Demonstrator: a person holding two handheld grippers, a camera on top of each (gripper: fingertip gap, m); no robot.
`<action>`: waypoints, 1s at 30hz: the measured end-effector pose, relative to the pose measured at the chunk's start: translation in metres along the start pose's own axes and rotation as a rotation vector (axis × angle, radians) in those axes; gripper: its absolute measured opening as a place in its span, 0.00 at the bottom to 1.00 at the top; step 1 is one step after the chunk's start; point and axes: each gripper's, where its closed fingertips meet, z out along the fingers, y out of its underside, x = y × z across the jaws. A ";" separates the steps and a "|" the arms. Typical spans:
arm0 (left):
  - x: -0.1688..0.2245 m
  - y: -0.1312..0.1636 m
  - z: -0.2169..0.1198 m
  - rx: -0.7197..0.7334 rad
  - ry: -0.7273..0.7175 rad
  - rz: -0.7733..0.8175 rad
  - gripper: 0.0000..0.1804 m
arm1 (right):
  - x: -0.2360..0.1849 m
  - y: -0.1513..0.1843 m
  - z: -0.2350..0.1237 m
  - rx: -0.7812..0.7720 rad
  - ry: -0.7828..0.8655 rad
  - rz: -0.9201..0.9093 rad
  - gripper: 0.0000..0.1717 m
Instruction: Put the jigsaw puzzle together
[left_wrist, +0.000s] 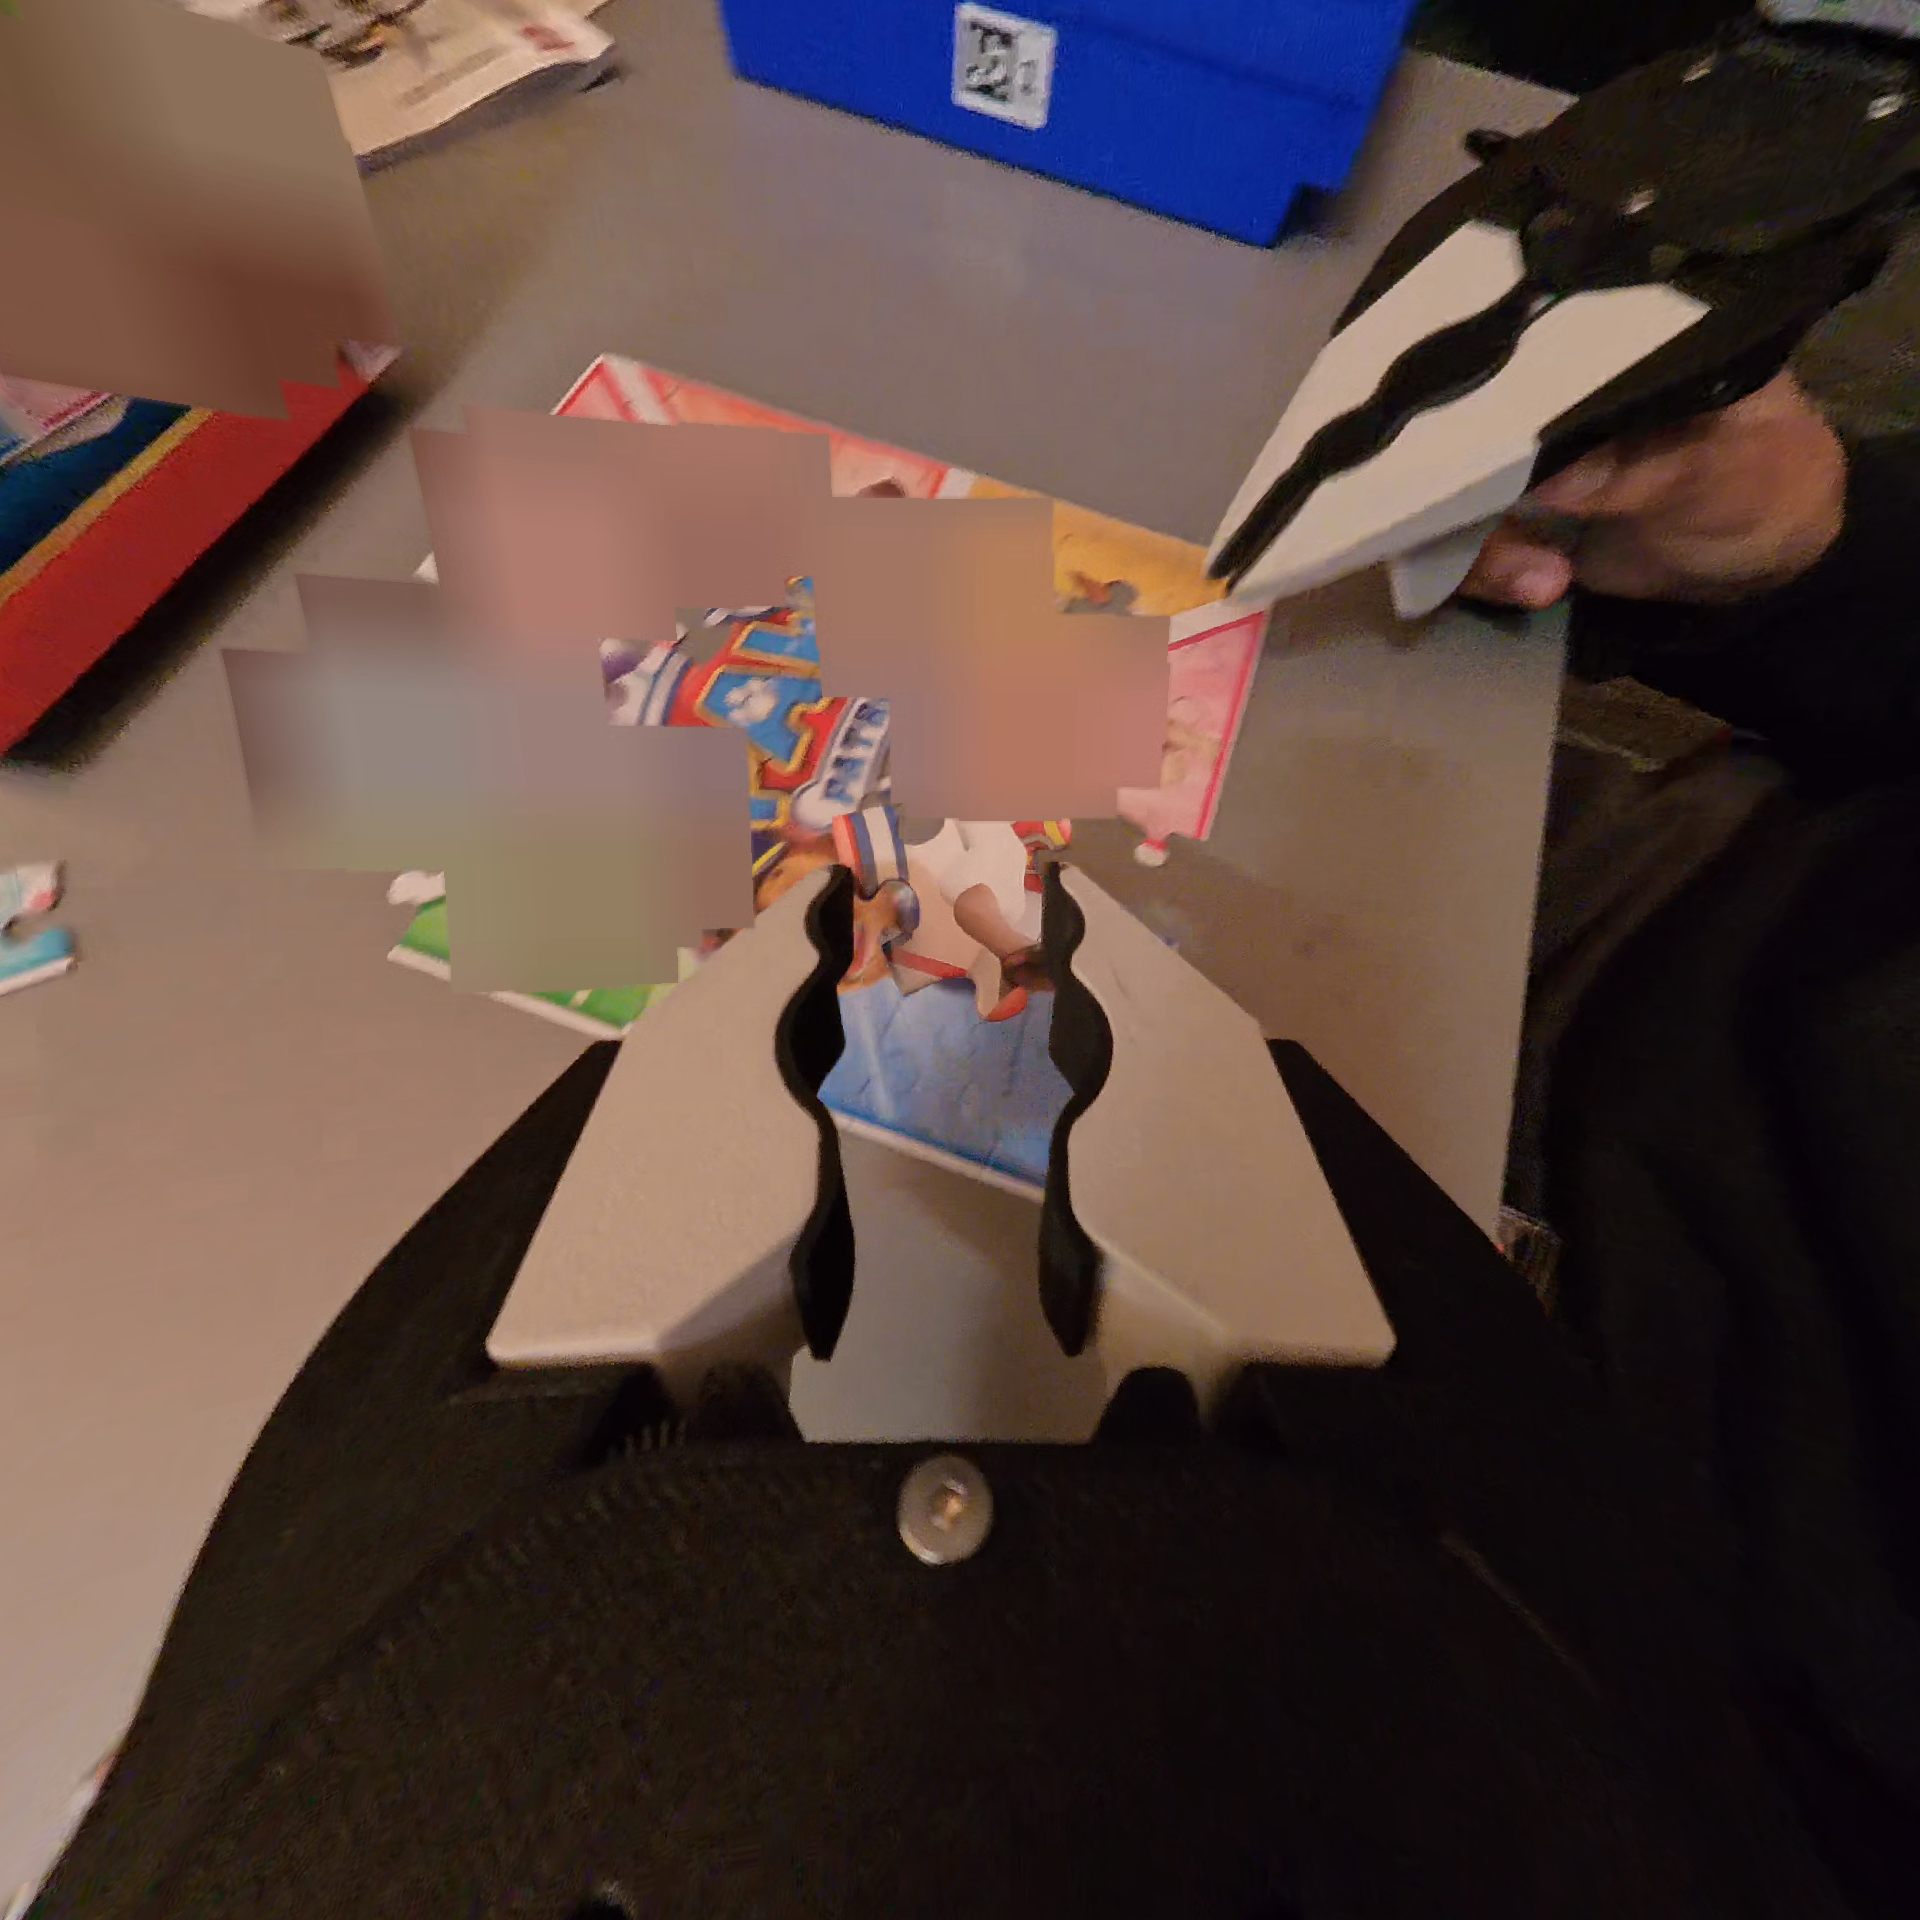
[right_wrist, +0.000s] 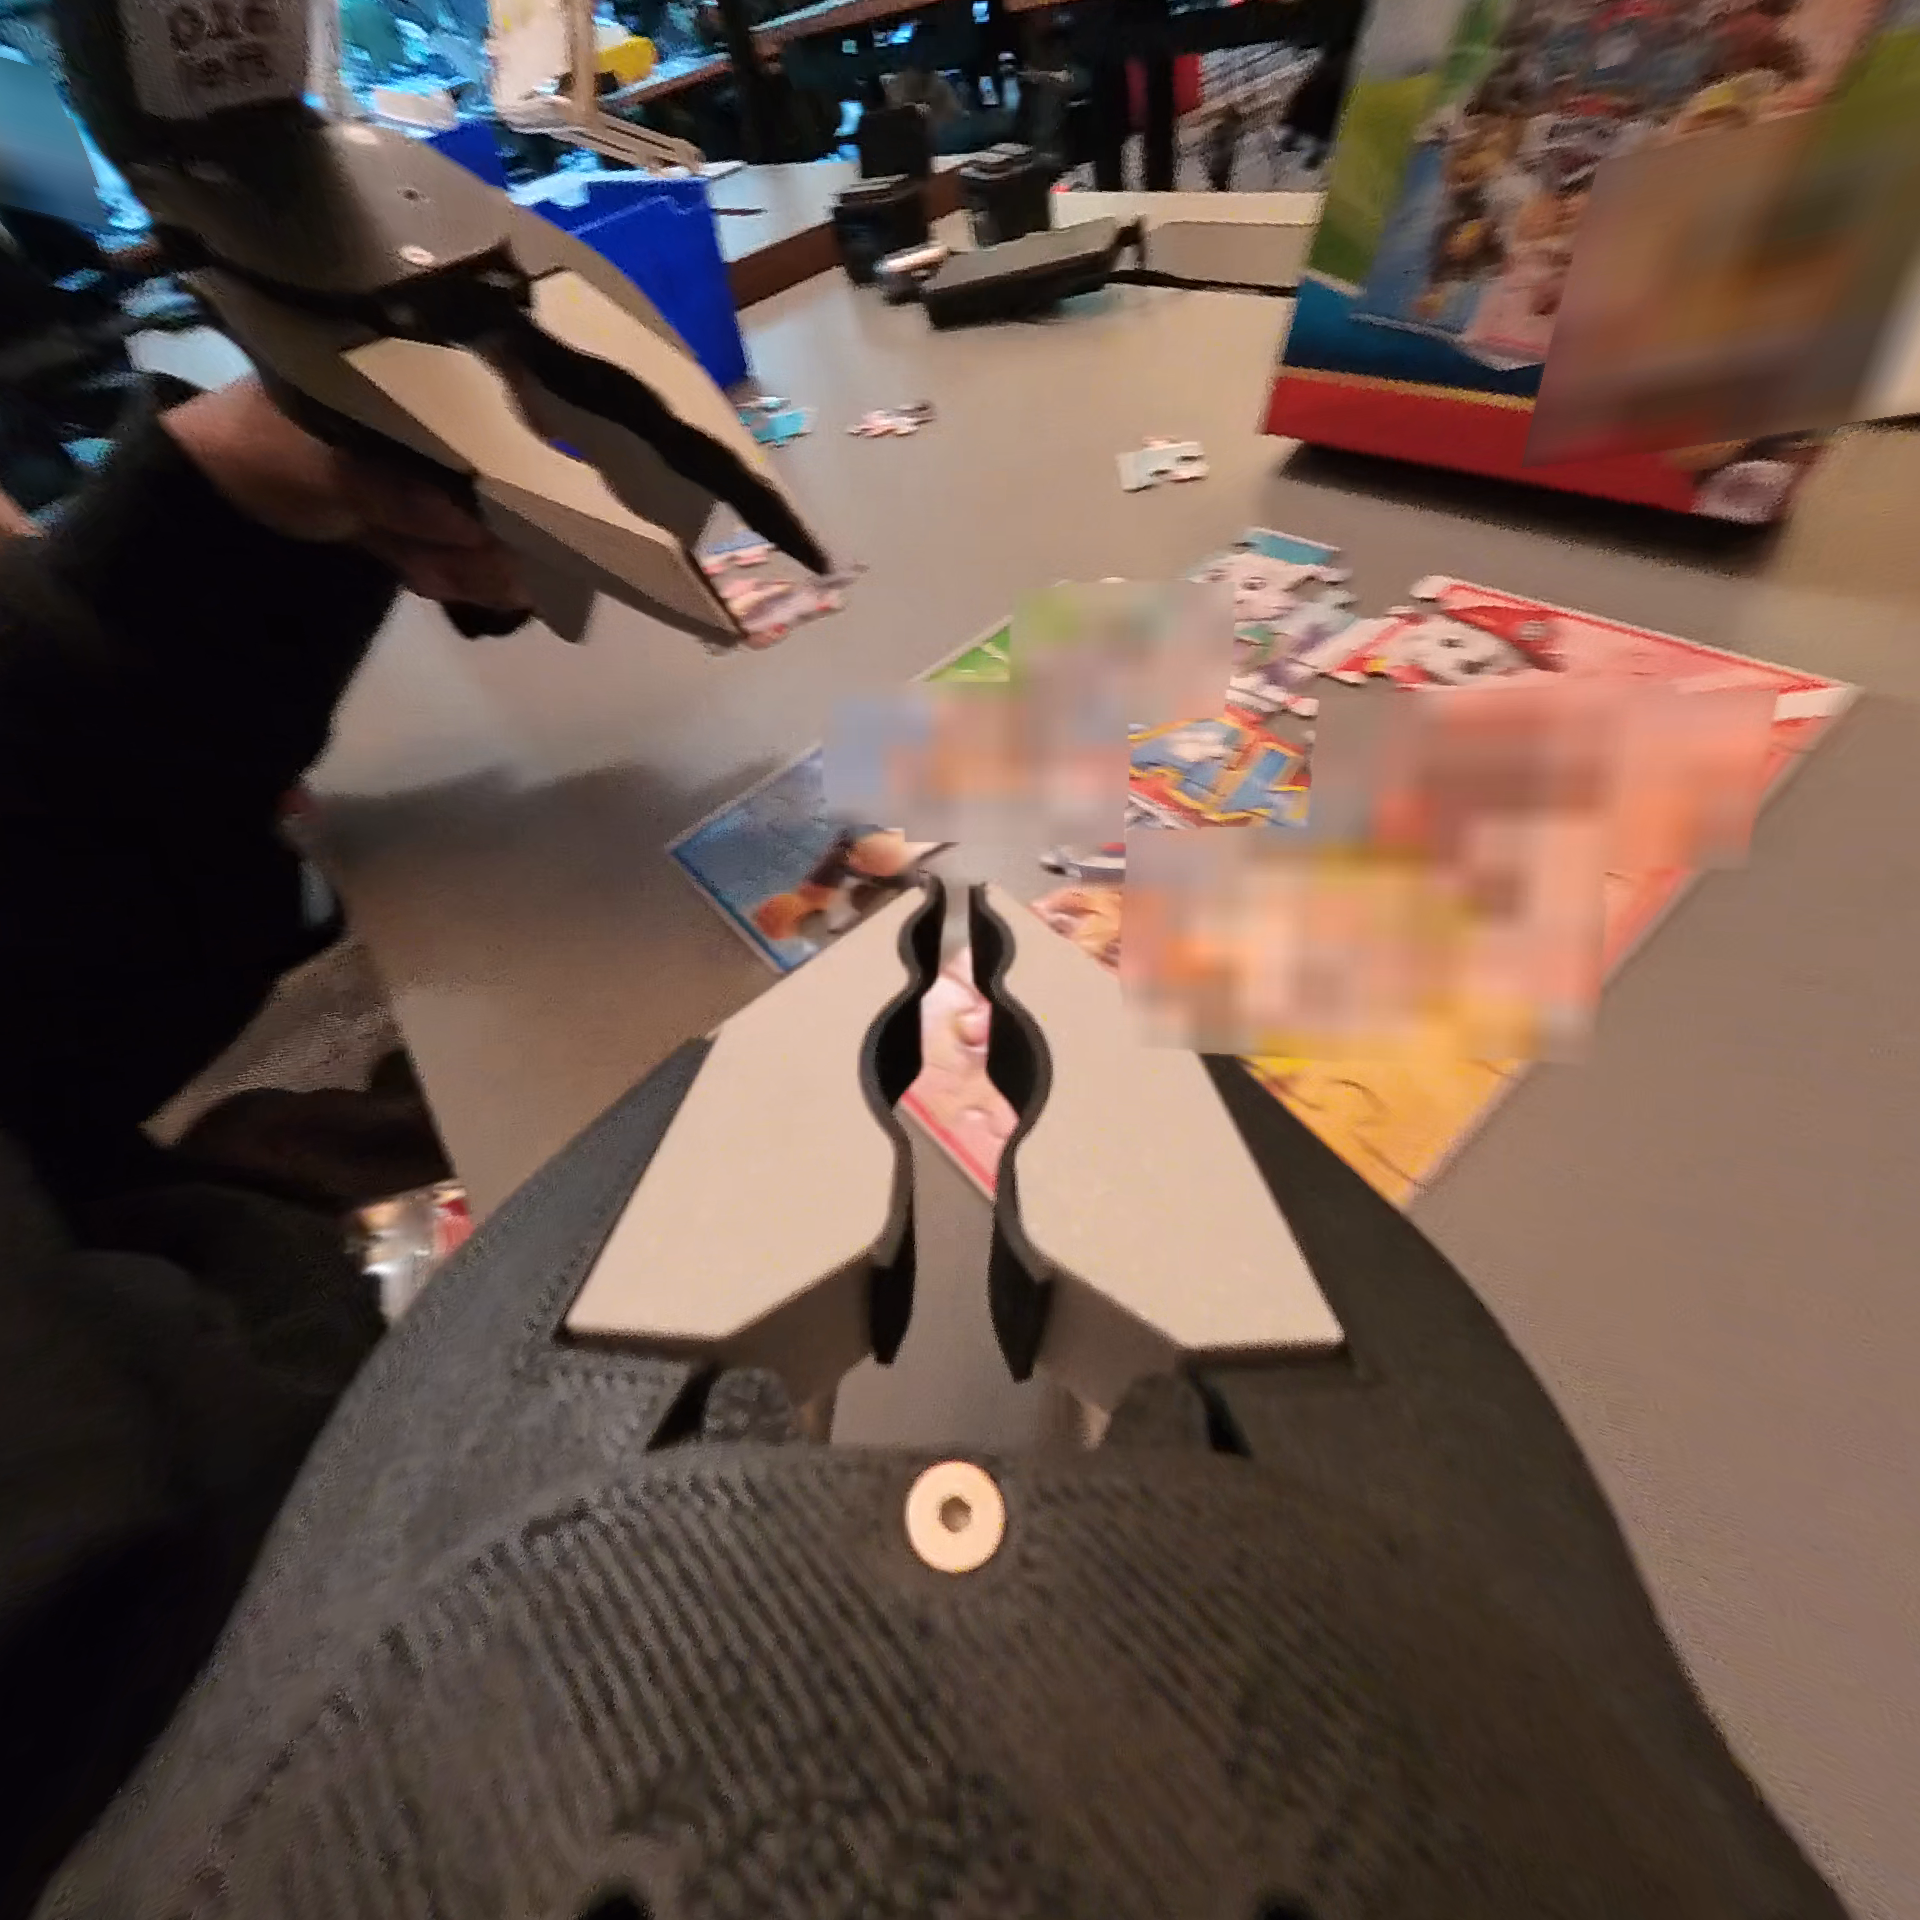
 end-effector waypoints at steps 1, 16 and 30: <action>0.008 -0.004 0.005 0.001 0.018 0.020 0.19 | -0.009 0.000 0.005 0.000 -0.033 0.014 0.03; 0.006 0.014 0.036 -0.126 -0.064 0.064 0.16 | -0.009 -0.009 0.002 0.080 -0.199 0.332 0.15; 0.008 0.042 0.060 -0.283 -0.092 0.078 0.35 | -0.013 -0.006 0.005 0.048 -0.195 0.290 0.14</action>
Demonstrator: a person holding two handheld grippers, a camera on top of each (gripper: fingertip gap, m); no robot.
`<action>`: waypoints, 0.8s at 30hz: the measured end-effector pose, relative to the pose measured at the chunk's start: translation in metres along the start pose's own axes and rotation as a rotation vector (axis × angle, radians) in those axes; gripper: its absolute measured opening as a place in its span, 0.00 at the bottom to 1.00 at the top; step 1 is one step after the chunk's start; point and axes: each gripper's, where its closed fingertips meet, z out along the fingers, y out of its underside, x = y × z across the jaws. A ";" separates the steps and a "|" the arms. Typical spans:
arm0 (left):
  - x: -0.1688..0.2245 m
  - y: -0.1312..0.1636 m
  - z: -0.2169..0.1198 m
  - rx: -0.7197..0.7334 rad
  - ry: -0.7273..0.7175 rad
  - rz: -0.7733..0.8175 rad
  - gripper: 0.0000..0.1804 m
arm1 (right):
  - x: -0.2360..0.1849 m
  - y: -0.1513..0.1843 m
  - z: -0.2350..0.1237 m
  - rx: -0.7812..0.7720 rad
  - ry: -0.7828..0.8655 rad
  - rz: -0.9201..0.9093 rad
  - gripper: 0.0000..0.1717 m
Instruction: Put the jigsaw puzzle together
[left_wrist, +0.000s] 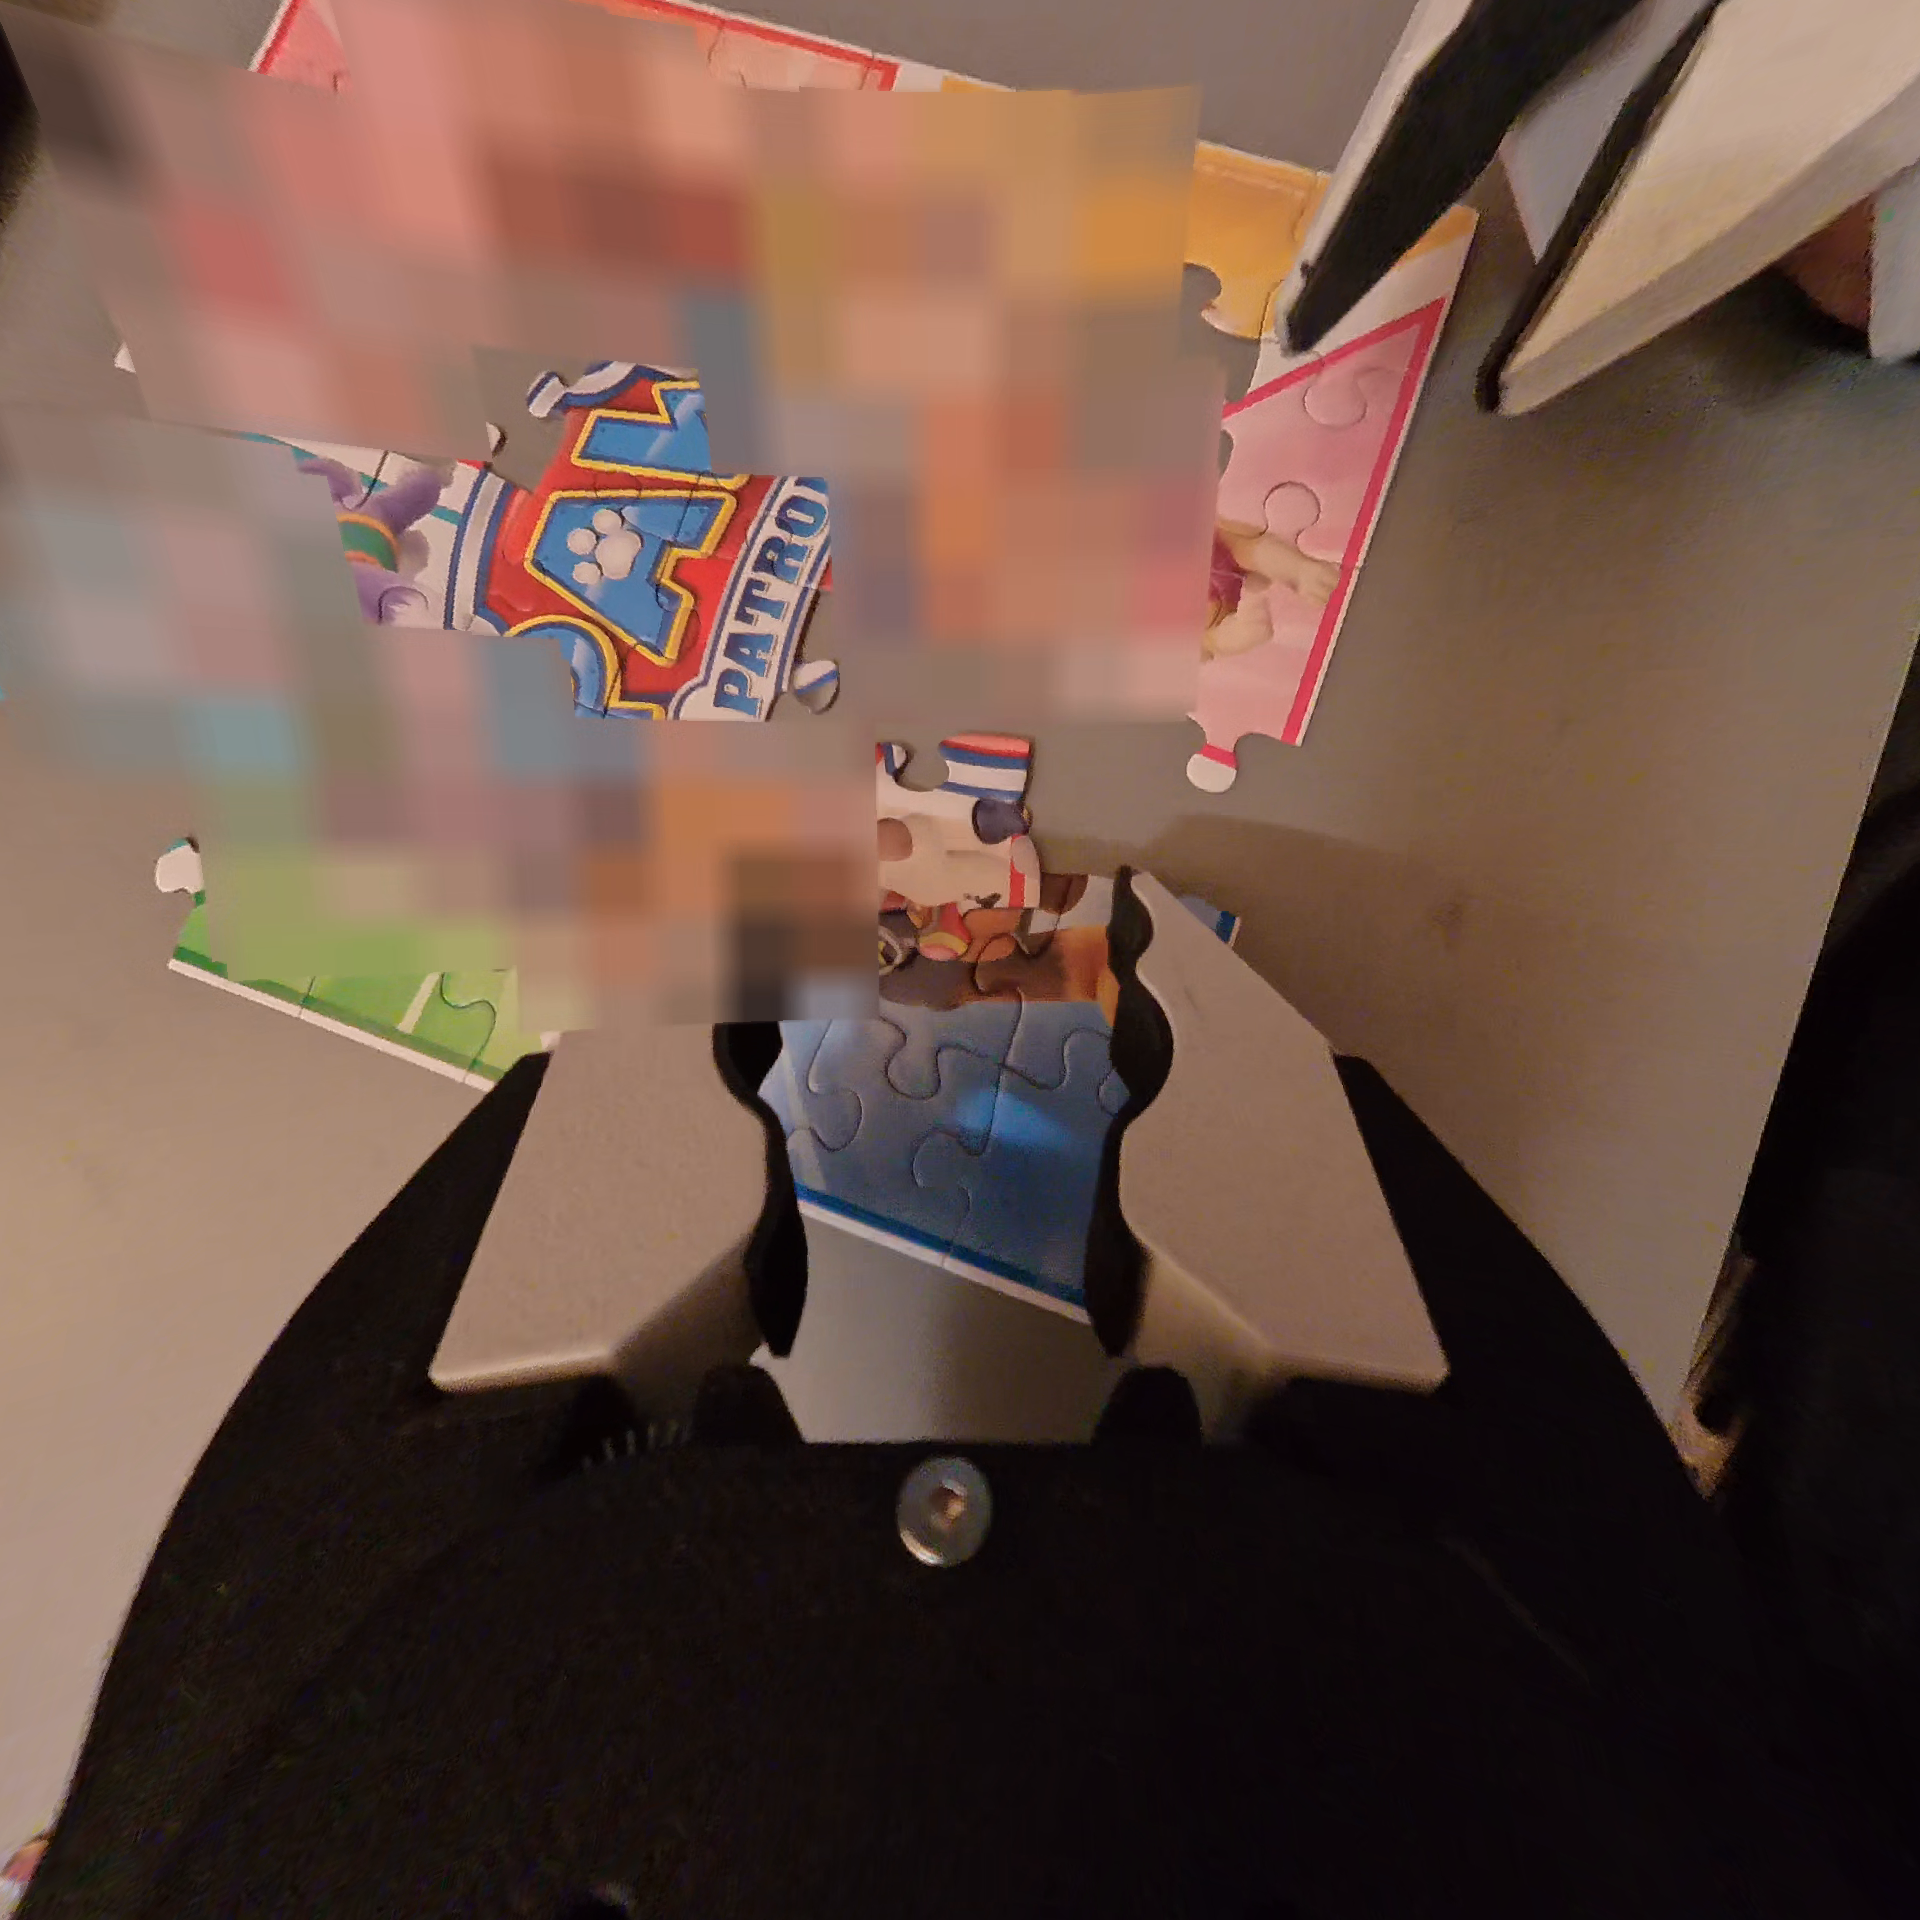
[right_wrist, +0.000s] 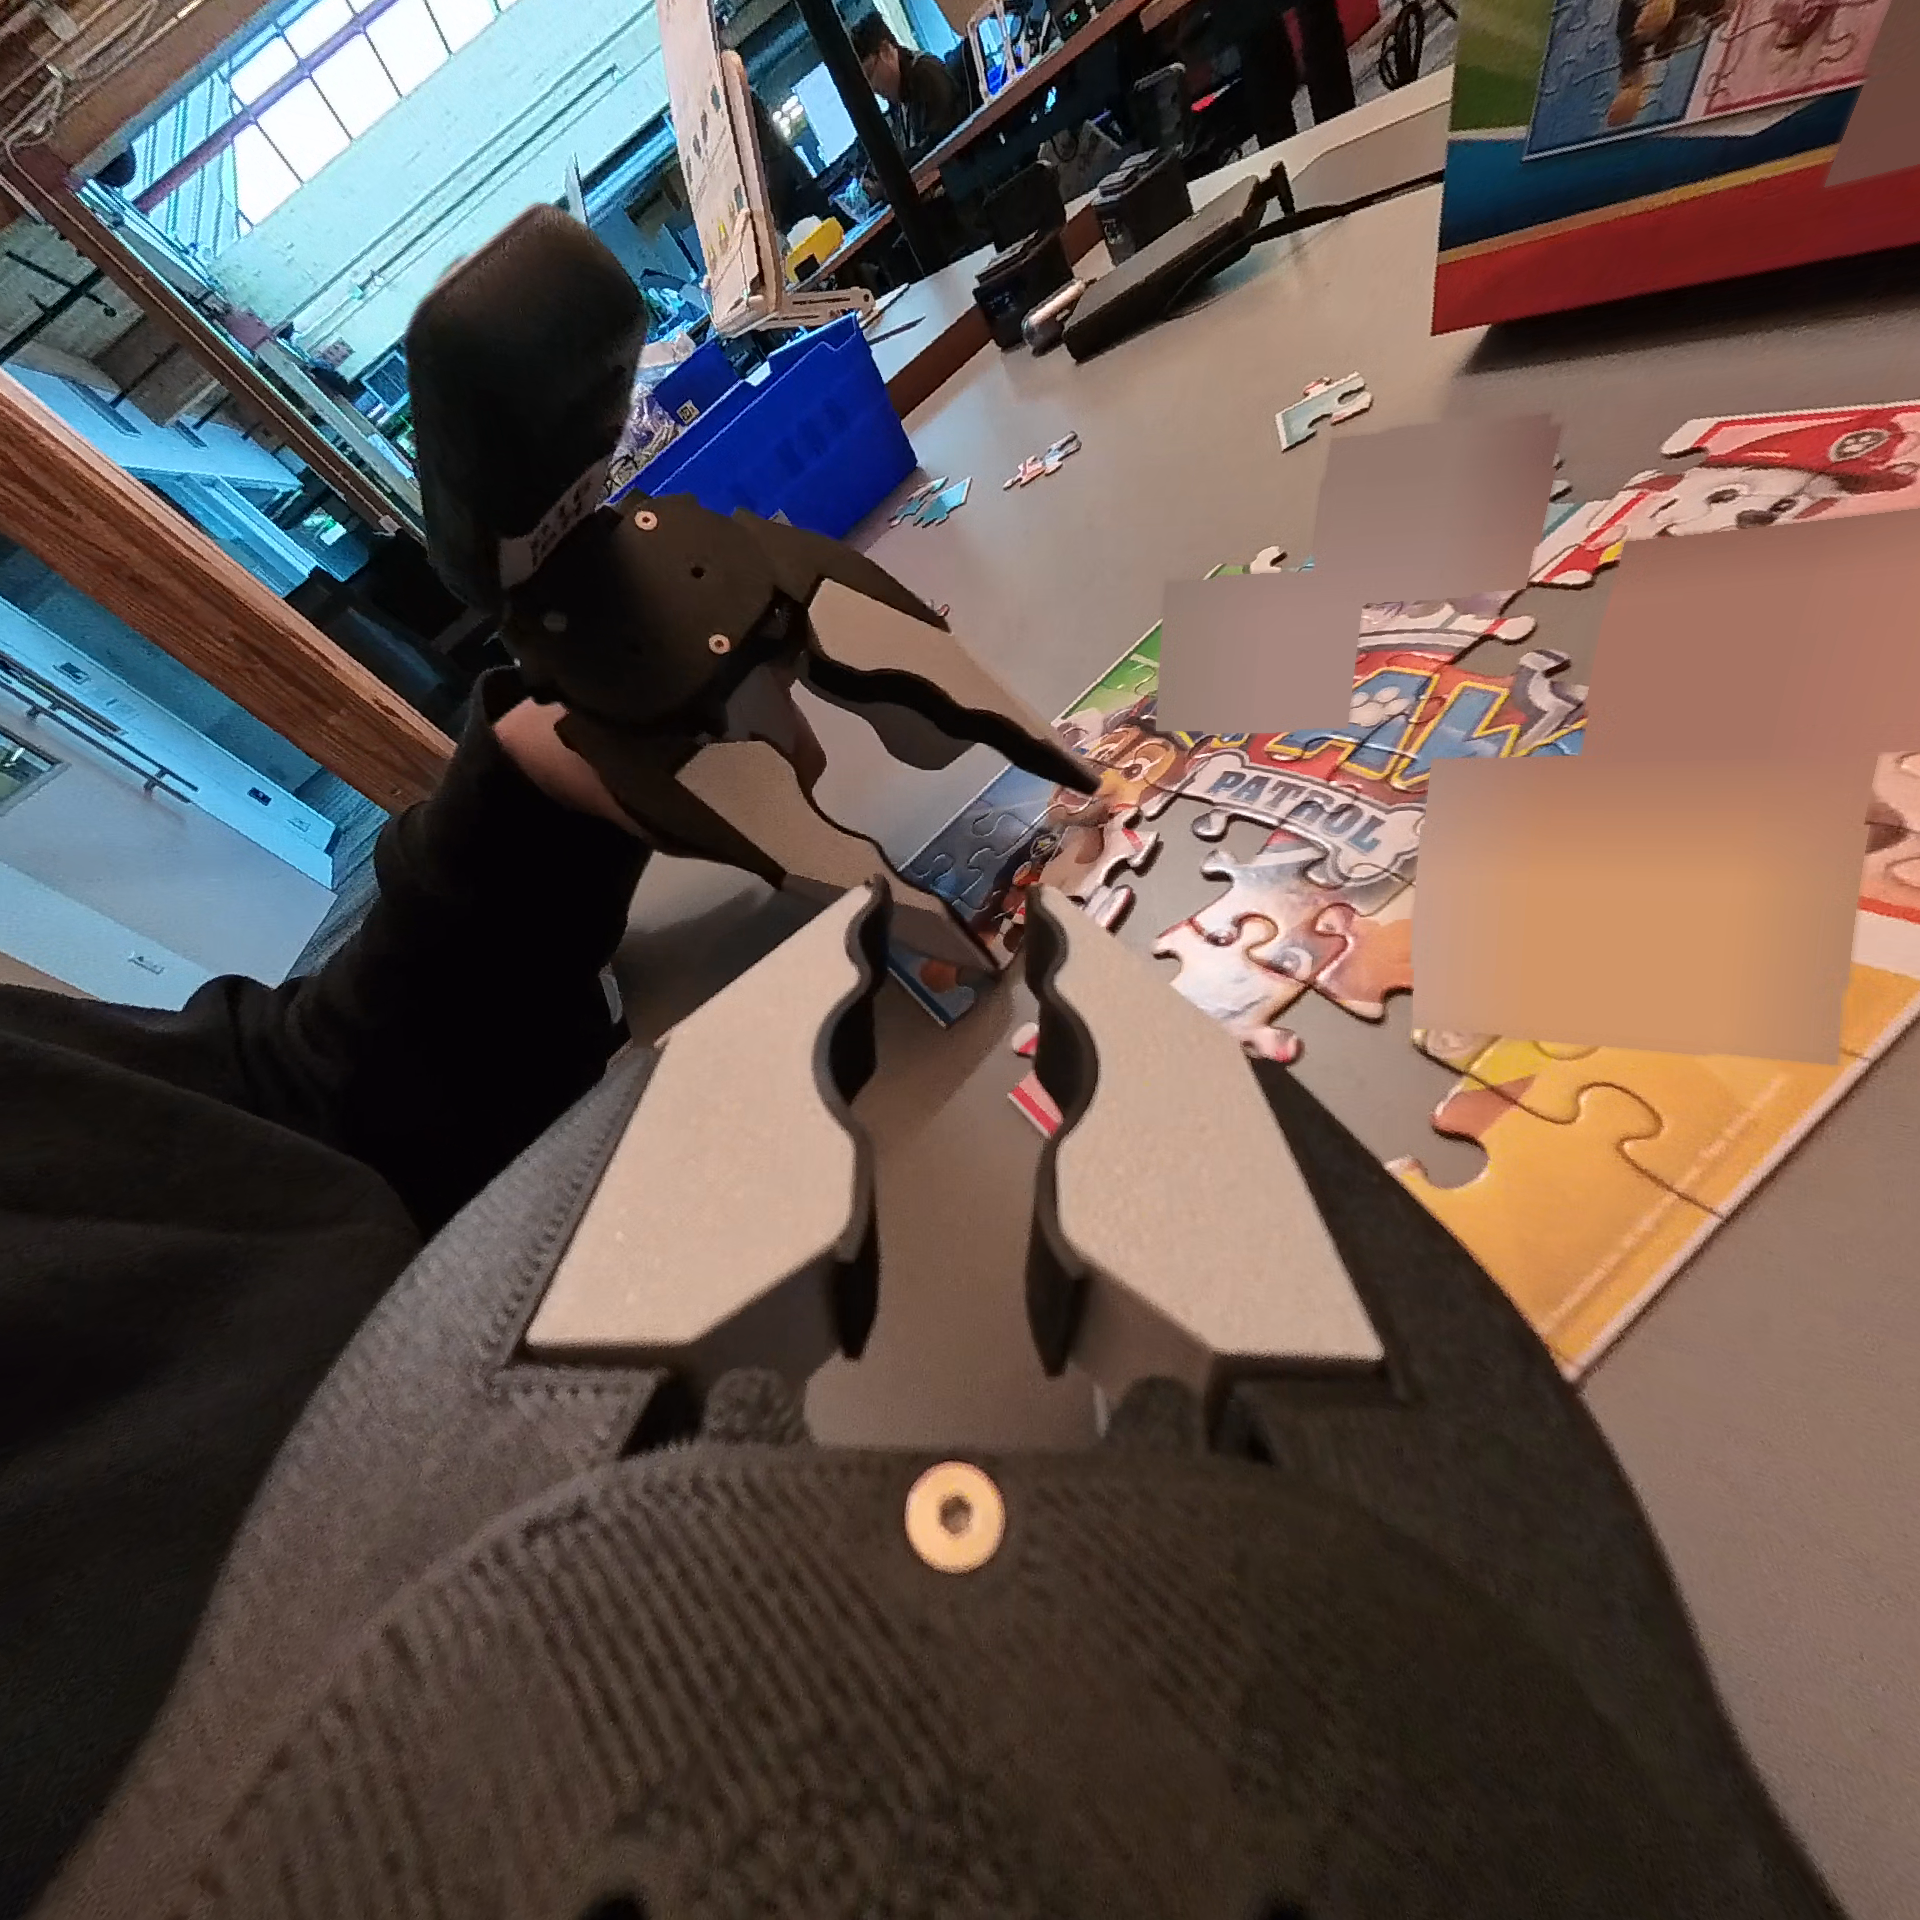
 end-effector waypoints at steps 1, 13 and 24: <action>-0.001 -0.001 0.001 -0.001 -0.008 -0.003 0.33 | 0.000 0.000 0.000 0.002 -0.001 -0.001 0.14; -0.006 -0.002 0.001 0.042 0.069 -0.199 0.15 | -0.002 0.000 0.000 0.002 -0.004 -0.015 0.14; 0.009 -0.001 0.002 -0.008 0.056 -0.080 0.32 | -0.003 -0.001 -0.001 0.007 -0.011 -0.010 0.14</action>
